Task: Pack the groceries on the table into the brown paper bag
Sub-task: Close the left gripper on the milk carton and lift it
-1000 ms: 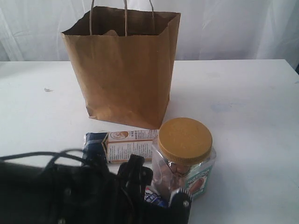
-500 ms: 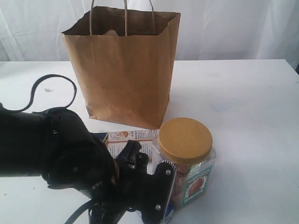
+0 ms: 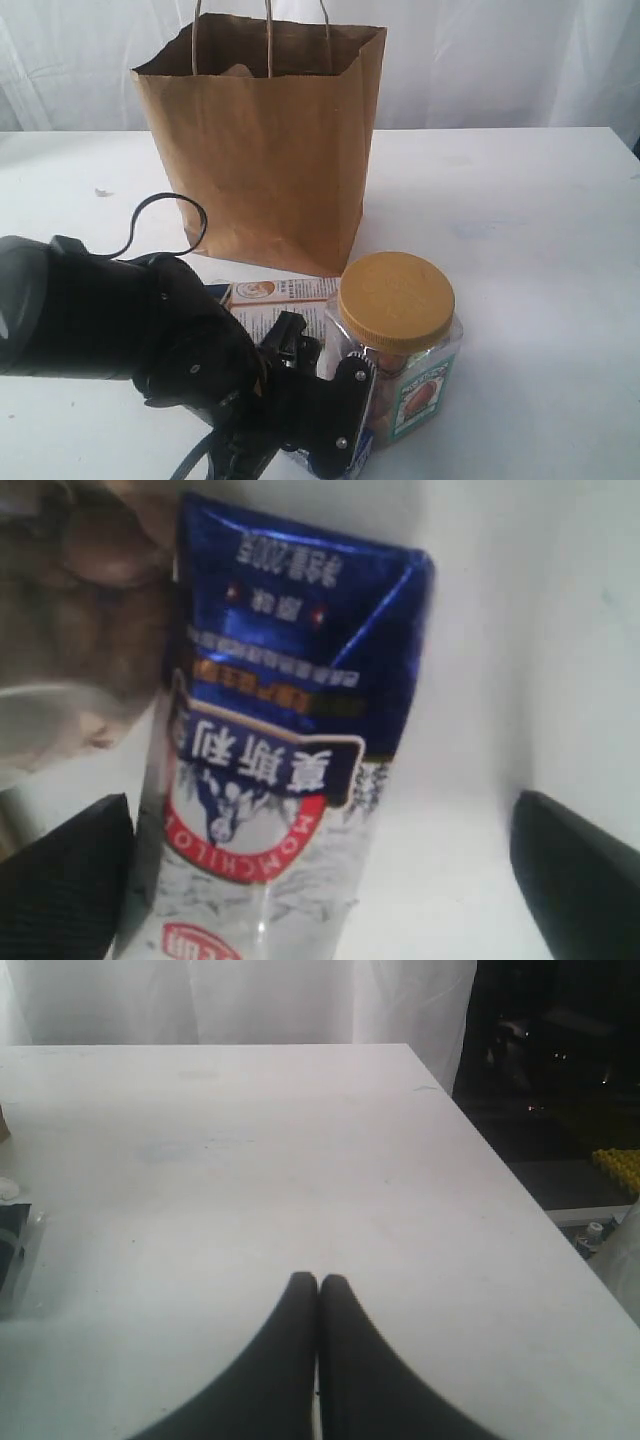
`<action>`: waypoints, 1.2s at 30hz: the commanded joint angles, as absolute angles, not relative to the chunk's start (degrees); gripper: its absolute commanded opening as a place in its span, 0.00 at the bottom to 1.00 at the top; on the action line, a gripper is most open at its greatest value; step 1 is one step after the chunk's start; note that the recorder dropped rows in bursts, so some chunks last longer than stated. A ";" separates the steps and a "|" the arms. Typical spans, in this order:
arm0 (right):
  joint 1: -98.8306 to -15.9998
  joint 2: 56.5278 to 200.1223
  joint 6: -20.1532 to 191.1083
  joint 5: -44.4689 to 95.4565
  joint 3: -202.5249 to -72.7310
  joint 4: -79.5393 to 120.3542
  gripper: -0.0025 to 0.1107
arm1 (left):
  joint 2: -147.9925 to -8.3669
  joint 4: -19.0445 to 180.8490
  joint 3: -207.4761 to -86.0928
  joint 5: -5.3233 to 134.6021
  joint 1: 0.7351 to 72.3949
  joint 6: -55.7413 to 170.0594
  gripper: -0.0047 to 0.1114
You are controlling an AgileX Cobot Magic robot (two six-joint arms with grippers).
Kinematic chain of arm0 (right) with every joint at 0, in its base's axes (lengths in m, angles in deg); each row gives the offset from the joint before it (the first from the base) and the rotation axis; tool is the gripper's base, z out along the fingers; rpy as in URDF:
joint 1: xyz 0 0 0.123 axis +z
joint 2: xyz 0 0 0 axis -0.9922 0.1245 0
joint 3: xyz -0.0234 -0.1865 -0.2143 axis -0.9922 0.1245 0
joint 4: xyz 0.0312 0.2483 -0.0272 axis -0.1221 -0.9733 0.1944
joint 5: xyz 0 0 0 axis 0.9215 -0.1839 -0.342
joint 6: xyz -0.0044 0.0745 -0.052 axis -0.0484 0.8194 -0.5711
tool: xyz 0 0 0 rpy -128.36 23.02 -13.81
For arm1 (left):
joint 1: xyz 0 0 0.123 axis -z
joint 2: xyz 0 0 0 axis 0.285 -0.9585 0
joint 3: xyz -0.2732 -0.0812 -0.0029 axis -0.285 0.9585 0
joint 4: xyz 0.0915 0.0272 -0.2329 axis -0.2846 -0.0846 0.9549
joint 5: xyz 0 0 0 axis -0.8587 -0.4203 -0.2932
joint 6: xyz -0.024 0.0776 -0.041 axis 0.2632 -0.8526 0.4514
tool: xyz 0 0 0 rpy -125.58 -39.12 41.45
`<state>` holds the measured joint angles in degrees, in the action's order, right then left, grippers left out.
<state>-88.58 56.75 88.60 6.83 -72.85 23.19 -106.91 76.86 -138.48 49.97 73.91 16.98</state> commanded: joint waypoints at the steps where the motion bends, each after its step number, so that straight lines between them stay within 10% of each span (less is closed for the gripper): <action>1: -88.55 56.53 88.37 7.36 -72.73 23.27 0.02 | -108.15 77.46 -138.65 50.52 73.83 16.18 0.94; 8: -88.55 56.53 88.37 7.36 -72.73 23.27 0.02 | -109.88 77.46 -141.40 49.06 73.83 17.51 0.90; 21: -88.55 56.53 88.37 7.36 -72.73 23.27 0.02 | -109.74 77.46 -149.09 27.51 73.83 21.17 0.04; 36: -88.55 56.53 88.37 7.36 -72.73 23.27 0.02 | -93.18 77.03 -156.16 1.93 73.83 49.34 0.04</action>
<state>-88.58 56.75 88.60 6.83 -72.85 23.19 -98.42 76.85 -155.76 4.07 73.91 44.44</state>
